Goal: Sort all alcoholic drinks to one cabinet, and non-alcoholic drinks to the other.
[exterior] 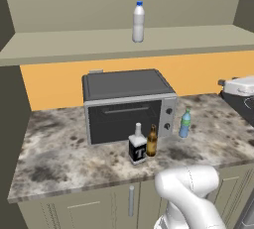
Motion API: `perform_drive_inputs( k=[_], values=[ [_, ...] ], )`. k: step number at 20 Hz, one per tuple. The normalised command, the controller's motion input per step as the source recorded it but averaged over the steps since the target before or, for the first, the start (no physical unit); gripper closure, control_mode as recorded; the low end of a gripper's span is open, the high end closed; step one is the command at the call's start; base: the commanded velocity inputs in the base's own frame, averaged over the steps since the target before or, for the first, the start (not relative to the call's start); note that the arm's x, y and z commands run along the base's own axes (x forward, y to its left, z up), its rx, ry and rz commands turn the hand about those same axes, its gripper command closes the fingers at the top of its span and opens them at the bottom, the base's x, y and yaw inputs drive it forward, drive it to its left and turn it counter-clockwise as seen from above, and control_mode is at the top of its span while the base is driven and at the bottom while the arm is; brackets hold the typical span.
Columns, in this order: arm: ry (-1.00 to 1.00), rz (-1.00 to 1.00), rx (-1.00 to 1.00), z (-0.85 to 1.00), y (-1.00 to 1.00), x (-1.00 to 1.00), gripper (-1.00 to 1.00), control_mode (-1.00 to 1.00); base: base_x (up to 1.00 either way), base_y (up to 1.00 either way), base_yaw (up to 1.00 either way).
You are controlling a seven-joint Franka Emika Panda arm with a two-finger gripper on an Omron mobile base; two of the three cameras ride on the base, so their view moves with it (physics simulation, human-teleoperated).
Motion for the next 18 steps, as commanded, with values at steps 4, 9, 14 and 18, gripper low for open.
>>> perform_drive_inputs(
  k=[4,9,14,18],
  values=[
    [0.01,0.28,0.0,-0.56,-0.19,0.12,-1.0,-1.0,0.0,0.0,0.0],
    [0.07,0.23,0.0,-0.62,0.0,0.22,-1.0,-1.0,0.0,0.0,0.0],
    [0.03,0.21,0.0,-0.52,0.0,0.33,-1.0,-1.0,0.0,0.0,0.0],
    [0.0,0.15,0.0,-0.4,-0.04,0.38,-1.0,-1.0,0.0,0.0,0.0]
  ],
)
